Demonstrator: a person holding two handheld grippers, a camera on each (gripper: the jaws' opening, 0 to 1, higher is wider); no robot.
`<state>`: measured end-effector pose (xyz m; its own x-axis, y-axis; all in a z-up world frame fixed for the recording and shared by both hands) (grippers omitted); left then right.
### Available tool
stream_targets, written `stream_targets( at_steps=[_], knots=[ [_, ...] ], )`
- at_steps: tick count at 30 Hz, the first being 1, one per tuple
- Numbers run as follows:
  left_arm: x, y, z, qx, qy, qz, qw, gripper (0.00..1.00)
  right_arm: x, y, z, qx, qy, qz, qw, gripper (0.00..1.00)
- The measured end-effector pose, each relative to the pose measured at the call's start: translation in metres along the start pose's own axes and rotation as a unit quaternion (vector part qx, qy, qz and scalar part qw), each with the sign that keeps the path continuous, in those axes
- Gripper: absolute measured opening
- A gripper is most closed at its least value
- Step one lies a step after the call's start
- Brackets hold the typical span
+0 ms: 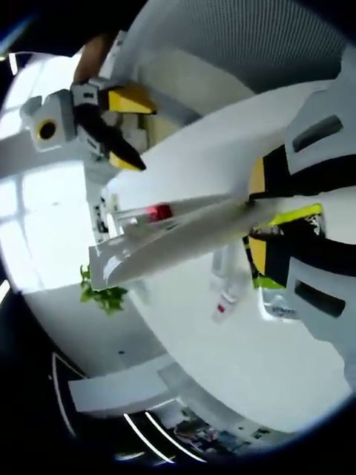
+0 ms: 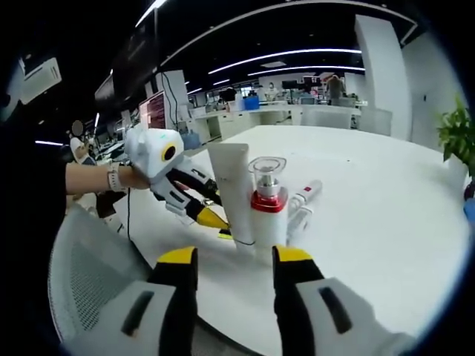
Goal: Arrange the skincare products in the storage area until every visible bottle or jar stands upright without overlapping.
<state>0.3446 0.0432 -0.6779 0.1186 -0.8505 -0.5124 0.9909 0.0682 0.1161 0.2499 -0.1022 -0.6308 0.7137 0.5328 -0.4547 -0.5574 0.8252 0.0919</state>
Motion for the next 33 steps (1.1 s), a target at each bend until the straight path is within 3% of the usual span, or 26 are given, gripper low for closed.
stream_targets(
  at_steps=[5,9,15,24,26,33],
  knots=[
    [-0.013,0.0,-0.001,-0.015,-0.003,0.026,0.9996,0.13,0.0,0.002,0.001,-0.003,-0.001,0.002,1.0,0.41],
    [-0.029,0.002,-0.003,-0.03,-0.007,0.068,0.9972,0.13,0.0,0.002,0.001,-0.005,-0.001,0.002,1.0,0.41],
    [-0.049,0.0,-0.002,-0.048,-0.011,0.104,0.9934,0.19,0.0,0.002,0.002,-0.008,0.001,0.003,1.0,0.42],
    [-0.073,-0.009,0.003,-0.068,-0.007,0.129,0.9893,0.32,0.002,-0.001,0.007,-0.012,-0.003,0.003,0.9999,0.46],
    [-0.077,-0.012,0.001,-0.1,0.003,0.131,0.9863,0.33,0.002,-0.003,0.008,-0.013,-0.002,0.002,0.9999,0.47],
    [-0.091,-0.019,0.003,-0.108,0.008,0.145,0.9835,0.47,-0.001,-0.009,0.011,-0.018,0.004,-0.01,0.9998,0.55]
  ],
)
Point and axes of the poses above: the point that each gripper's makers call its tool centre point, and the gripper's own axes: x roughly forward along the fingers, y roughly to its left, z roughly out of its top, the point moved 6 cm from there along -x, roughly backward along the fingers, and after that the axes turned 4 degrees about -z, right-handed, at the moved point
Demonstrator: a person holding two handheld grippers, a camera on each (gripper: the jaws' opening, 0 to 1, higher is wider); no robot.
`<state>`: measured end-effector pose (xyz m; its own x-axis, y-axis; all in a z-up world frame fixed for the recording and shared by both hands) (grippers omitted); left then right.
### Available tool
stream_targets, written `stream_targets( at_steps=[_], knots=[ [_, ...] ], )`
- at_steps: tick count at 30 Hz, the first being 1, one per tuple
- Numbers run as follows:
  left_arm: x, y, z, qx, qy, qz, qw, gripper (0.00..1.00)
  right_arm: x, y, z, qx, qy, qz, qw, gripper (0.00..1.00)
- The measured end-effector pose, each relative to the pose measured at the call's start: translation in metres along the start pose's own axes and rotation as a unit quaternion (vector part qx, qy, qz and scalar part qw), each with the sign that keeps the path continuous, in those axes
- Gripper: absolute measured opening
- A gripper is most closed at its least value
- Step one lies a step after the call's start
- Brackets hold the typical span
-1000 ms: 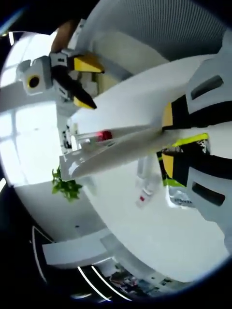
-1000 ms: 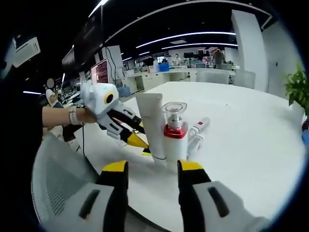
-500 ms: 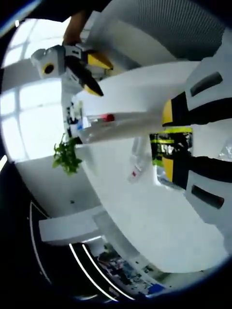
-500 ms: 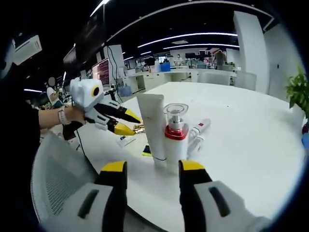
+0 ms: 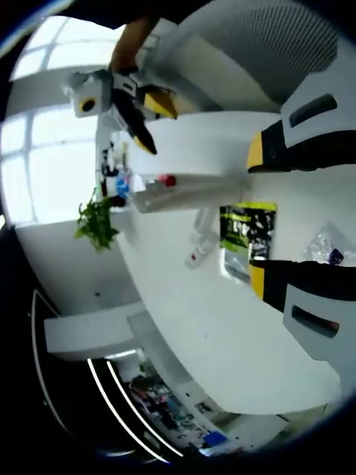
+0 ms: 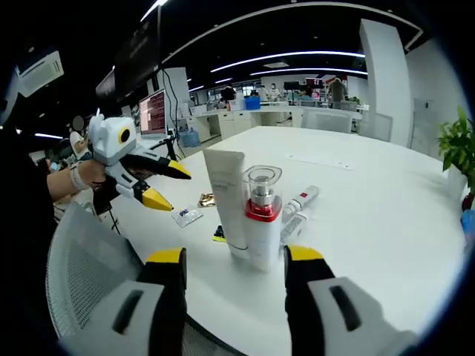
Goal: Arrange the skincare products in the storage area until every visible bottle or jar stands upright without overlapping.
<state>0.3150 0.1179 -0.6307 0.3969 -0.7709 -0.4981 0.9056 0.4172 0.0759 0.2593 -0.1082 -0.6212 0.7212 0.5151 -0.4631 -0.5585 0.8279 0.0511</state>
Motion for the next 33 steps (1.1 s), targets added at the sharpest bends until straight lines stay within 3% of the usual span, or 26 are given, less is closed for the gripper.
stream_targets(
  at_steps=[7,13,26,29,33],
  knots=[
    [-0.02,-0.001,0.008,-0.04,-0.019,0.026,0.9987,0.58,-0.003,-0.006,0.003,-0.003,0.005,-0.012,0.9999,0.63],
    [-0.033,-0.006,0.005,-0.044,-0.003,0.032,0.9985,0.69,-0.004,-0.006,0.003,-0.006,0.011,-0.015,0.9998,0.69],
    [-0.053,-0.011,-0.007,-0.093,0.008,0.061,0.9937,0.82,-0.005,-0.007,-0.002,-0.023,0.037,-0.013,0.999,0.81],
    [-0.057,-0.011,-0.009,-0.11,0.015,0.07,0.9913,0.94,-0.006,-0.008,-0.001,-0.026,0.037,-0.015,0.9989,0.83],
    [-0.062,-0.013,-0.01,-0.111,0.009,0.077,0.9908,0.94,-0.005,-0.006,0.001,-0.028,0.035,-0.007,0.999,0.89]
  ],
)
Point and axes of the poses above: the point that each gripper's makers call its tool centre point, and the gripper's own axes: x roughly forward along the fingers, y roughly to its left, z roughly out of its top, the point moved 6 cm from there along -x, roughly backward along the fingers, and after that the axes turned 4 degrees about -z, right-handed, at the moved point
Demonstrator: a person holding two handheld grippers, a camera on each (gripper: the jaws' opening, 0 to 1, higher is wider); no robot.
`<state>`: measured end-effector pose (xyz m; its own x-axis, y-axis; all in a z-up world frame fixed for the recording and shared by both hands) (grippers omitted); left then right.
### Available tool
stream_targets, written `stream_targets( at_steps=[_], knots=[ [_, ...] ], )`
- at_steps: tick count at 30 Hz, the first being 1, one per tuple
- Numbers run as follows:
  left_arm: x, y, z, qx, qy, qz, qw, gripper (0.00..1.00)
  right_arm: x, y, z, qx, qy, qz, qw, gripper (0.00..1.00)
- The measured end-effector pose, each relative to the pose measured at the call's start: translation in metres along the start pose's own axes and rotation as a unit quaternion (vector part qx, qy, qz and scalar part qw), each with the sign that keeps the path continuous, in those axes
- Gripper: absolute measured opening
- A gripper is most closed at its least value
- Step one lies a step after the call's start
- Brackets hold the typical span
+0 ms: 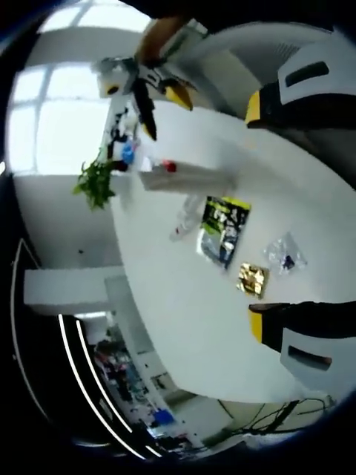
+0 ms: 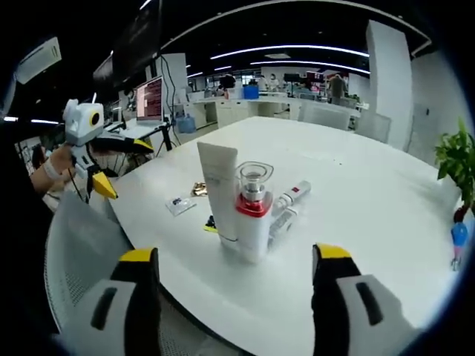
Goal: Arrange the skincare products in the storage area until every visible bottle or jar stands upright without overlapping.
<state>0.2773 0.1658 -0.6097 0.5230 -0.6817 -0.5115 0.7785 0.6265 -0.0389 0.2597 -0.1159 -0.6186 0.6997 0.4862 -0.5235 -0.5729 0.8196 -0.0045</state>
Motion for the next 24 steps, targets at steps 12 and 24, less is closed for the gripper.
stream_targets(
  at_steps=[12,24],
  knots=[
    [-0.005,0.0,-0.004,0.0,0.013,-0.001,0.9999,0.97,0.003,-0.001,0.008,-0.031,0.009,0.001,0.9995,0.99],
    [-0.006,-0.001,-0.006,-0.011,0.009,0.0,0.9999,0.97,0.004,-0.01,0.008,-0.038,0.026,-0.003,0.9989,1.0]
  ],
)
Point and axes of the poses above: the point that each gripper's makers call its tool centre point, and the gripper's own axes: x roughly forward along the fingers, y roughly to its left, z roughly out of its top, the point moved 6 cm from there along -x, roughly backward along the fingers, and after that the axes turned 4 degrees about -z, right-handed, at the moved point
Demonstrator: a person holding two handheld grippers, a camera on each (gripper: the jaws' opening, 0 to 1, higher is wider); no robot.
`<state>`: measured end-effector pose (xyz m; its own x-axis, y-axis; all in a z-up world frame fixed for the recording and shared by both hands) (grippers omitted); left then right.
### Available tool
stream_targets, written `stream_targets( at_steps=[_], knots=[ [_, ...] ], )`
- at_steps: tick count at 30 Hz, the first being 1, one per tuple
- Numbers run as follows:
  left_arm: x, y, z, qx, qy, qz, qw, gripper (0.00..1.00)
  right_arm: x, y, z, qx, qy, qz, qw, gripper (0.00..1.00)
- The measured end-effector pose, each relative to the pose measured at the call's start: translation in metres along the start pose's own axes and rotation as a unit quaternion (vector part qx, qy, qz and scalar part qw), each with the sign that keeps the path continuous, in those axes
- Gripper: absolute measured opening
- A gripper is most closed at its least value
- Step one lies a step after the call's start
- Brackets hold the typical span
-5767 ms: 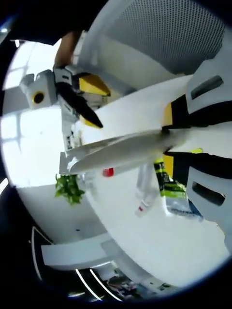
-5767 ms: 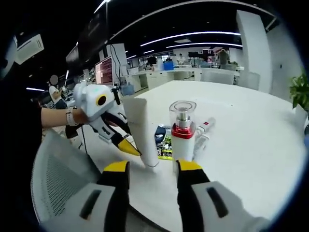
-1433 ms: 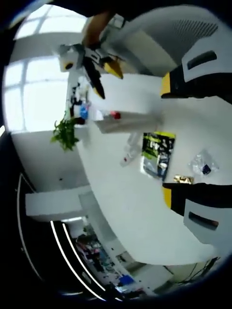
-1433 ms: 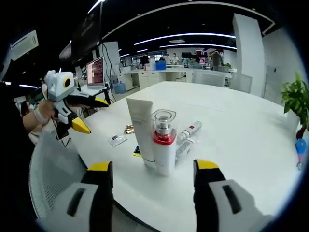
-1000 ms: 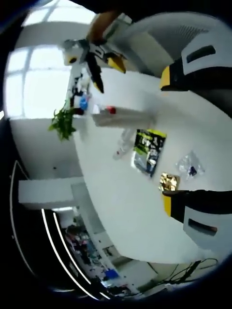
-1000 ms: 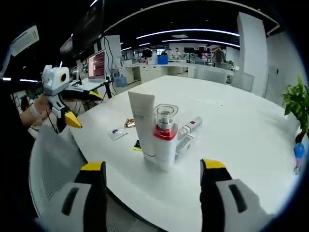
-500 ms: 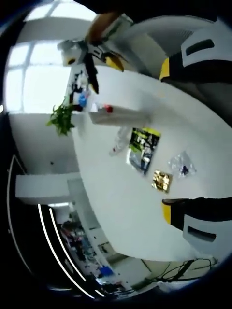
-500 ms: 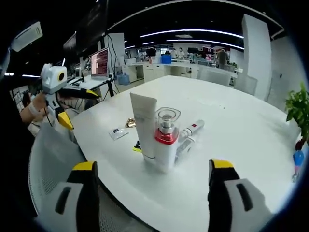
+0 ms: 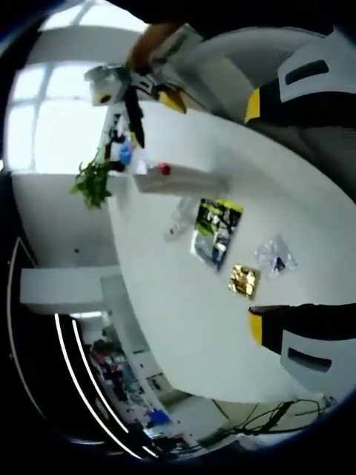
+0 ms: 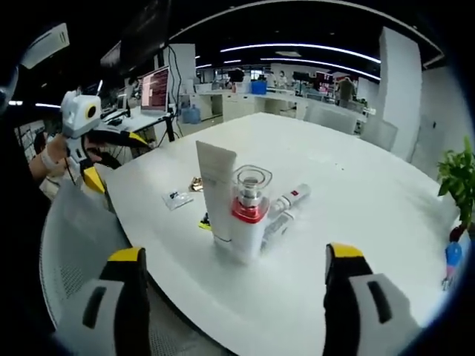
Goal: Arrange the skincare products in the storage area until every visible bottle or jar stands upright without overlapping.
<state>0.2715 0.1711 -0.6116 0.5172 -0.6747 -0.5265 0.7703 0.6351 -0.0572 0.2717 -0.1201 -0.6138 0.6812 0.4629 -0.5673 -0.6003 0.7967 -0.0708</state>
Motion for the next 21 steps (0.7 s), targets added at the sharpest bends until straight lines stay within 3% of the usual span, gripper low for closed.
stream_targets(
  at_steps=[13,15,18,21],
  knots=[
    [0.003,0.006,-0.003,-0.011,0.002,0.008,0.9999,0.97,0.007,-0.035,0.006,-0.082,0.041,0.009,0.9957,1.0],
    [0.004,0.007,-0.005,-0.009,0.003,0.012,0.9999,0.97,0.008,-0.041,0.01,-0.11,0.043,0.006,0.993,1.0],
    [0.003,0.009,-0.008,-0.006,0.006,0.025,0.9996,0.97,0.01,-0.046,0.011,-0.165,0.07,0.008,0.9837,1.0],
    [0.002,0.009,-0.011,-0.018,0.002,0.026,0.9995,0.97,0.013,-0.053,0.014,-0.182,0.077,0.011,0.9802,1.0]
  ],
)
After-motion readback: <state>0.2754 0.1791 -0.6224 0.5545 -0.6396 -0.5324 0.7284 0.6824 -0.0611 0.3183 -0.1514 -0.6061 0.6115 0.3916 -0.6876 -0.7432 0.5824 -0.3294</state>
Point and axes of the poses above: the point that each gripper's makers call its tool centre point, and the gripper's own axes: x roughly forward along the fingers, y roughly to its left, z roughly out of its top, the point moved 6 cm from there along -x, roughly backward along the fingers, and after that the axes turned 4 degrees about -z, right-handed, at the moved point
